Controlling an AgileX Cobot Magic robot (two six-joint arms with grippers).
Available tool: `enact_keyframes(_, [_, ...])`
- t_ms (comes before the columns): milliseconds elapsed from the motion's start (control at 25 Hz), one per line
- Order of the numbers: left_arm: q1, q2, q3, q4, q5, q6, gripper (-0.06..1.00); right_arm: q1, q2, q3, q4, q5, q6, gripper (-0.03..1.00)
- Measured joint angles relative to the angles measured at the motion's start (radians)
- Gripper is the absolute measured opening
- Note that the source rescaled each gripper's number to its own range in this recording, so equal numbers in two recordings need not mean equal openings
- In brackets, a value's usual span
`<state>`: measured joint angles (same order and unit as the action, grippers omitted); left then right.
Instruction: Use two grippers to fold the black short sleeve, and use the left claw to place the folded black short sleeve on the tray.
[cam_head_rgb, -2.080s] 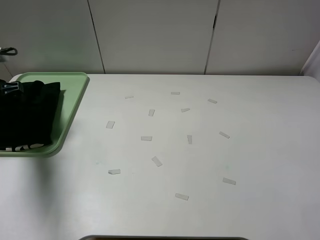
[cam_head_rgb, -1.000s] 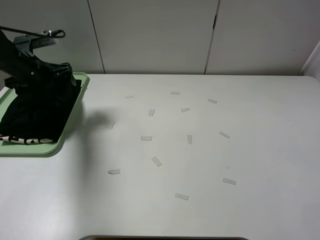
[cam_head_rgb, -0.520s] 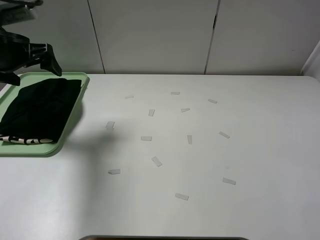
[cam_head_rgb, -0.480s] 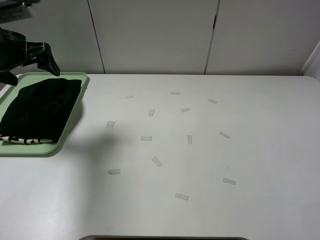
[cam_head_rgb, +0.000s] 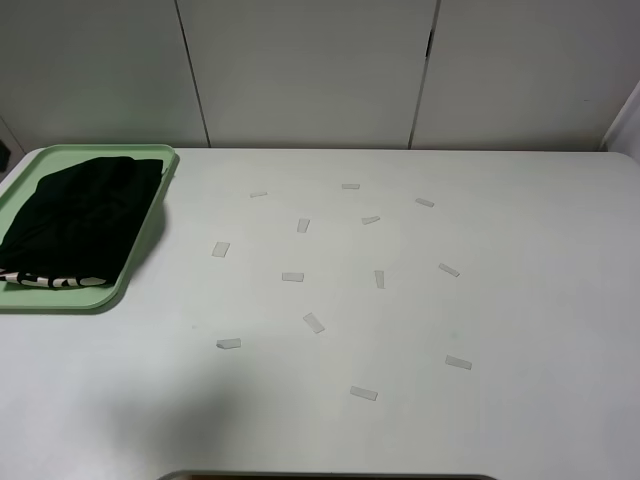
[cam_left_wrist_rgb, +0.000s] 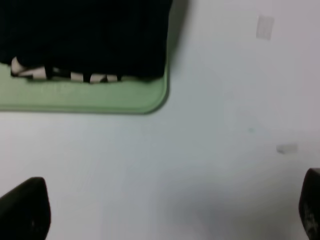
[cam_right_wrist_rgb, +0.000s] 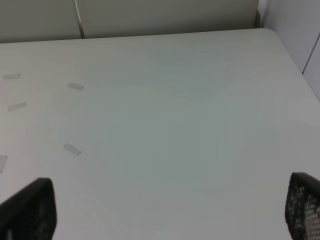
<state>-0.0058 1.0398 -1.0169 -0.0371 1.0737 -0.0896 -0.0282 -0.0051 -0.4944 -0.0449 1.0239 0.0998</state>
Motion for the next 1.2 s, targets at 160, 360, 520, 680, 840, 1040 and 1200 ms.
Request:
enact_keyframes(160, [0.0, -0.177, 0.051, 0.001, 0.066, 0.0, 1.0, 0.0, 0.0, 0.0, 0.0, 0.0, 0.0, 1.0])
enact_keyframes(360, [0.0, -0.388, 0.1, 0.002, 0.092, 0.02, 1.0, 0.0, 0.0, 0.0, 0.0, 0.0, 0.0, 1.0])
enact_keyframes(520, [0.0, -0.51, 0.159, 0.002, 0.092, 0.069, 1.0, 0.0, 0.0, 0.0, 0.0, 0.0, 0.0, 1.0])
enact_keyframes(680, [0.0, -0.618, 0.238, 0.001, 0.092, 0.097, 1.0, 0.0, 0.0, 0.0, 0.0, 0.0, 0.0, 1.0])
enact_keyframes(840, [-0.018, -0.748, 0.336, -0.002, 0.09, 0.107, 1.0, 0.0, 0.0, 0.0, 0.0, 0.0, 0.0, 1.0])
enact_keyframes(1040, [-0.062, -0.926, 0.479, 0.001, 0.007, 0.163, 1.0, 0.0, 0.0, 0.0, 0.0, 0.0, 0.0, 1.0])
enact_keyframes(1200, [-0.071, -1.021, 0.521, 0.001, -0.002, 0.175, 1.0, 0.0, 0.0, 0.0, 0.0, 0.0, 0.0, 1.0])
